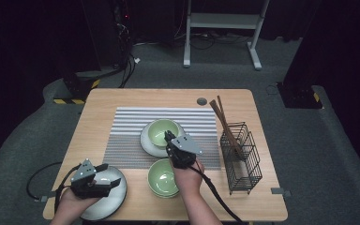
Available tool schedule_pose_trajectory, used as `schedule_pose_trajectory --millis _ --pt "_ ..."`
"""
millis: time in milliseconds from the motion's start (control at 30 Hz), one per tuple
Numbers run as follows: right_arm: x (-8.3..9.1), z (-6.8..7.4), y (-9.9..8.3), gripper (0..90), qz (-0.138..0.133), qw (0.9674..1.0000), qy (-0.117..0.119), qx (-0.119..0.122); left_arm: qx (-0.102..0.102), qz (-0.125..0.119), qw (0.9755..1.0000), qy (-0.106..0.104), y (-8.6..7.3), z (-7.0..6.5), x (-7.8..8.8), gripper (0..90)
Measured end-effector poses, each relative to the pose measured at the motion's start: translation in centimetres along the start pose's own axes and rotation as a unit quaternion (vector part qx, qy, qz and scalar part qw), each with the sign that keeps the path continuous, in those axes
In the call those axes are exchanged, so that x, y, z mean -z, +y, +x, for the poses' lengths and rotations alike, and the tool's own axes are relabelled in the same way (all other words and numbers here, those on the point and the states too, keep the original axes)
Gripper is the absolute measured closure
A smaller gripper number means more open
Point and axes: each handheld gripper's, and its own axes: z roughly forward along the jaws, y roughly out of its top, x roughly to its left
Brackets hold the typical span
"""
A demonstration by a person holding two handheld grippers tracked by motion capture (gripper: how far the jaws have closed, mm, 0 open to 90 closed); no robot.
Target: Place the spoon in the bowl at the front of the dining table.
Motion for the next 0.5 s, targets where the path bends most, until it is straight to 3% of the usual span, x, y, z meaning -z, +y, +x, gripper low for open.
schedule_pose_trajectory --millis 500 --pt "0.4 -0.4 -1.1 82.6 0.013 0.9999 0.000 0.003 0.001 -0.002 1.0000 0.004 0.2 0.3 0.2 19.9"
